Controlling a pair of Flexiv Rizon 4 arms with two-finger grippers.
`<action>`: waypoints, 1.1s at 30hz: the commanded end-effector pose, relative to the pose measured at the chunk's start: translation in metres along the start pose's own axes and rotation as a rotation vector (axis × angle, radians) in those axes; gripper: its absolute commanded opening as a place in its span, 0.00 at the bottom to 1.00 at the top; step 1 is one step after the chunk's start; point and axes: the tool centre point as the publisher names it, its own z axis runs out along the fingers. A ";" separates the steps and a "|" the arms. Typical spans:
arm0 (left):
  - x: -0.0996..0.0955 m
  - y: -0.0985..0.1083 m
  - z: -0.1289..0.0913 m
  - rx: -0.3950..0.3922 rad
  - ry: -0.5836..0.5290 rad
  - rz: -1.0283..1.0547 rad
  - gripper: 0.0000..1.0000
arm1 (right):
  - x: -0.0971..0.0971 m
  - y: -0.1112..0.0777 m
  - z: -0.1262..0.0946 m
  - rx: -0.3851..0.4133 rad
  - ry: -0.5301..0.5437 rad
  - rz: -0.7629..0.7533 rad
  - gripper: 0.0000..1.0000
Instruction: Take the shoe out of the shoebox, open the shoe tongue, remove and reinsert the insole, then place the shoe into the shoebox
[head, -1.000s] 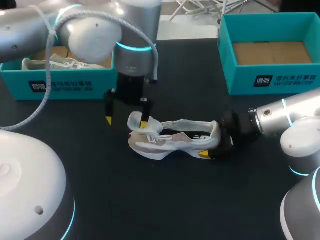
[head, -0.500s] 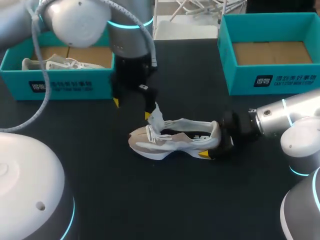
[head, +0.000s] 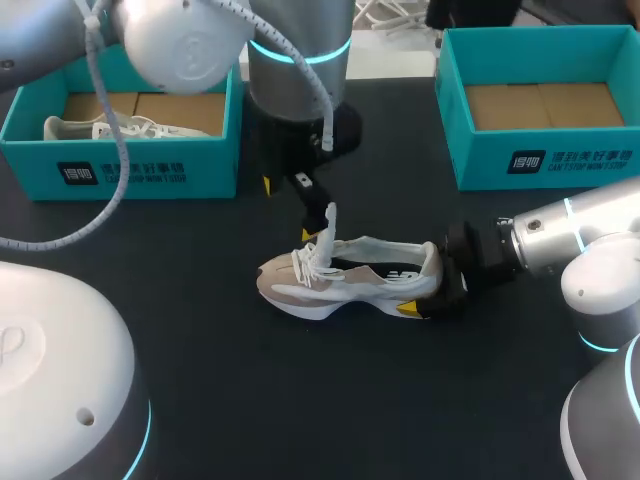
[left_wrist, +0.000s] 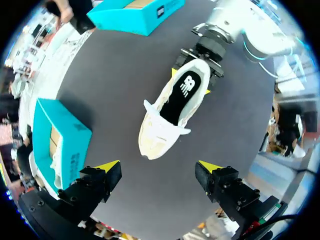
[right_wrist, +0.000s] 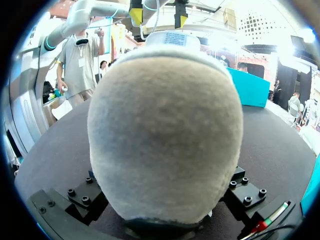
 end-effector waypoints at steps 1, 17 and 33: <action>0.001 0.007 0.001 0.126 -0.101 0.485 1.00 | 0.001 -0.002 0.004 0.004 -0.001 0.001 0.00; 0.030 -0.046 0.013 0.198 -0.014 0.598 0.00 | 0.001 -0.002 0.004 0.004 -0.001 0.001 0.00; 0.061 -0.121 0.072 0.230 0.011 0.708 0.00 | 0.001 -0.002 0.004 0.004 -0.001 0.001 0.00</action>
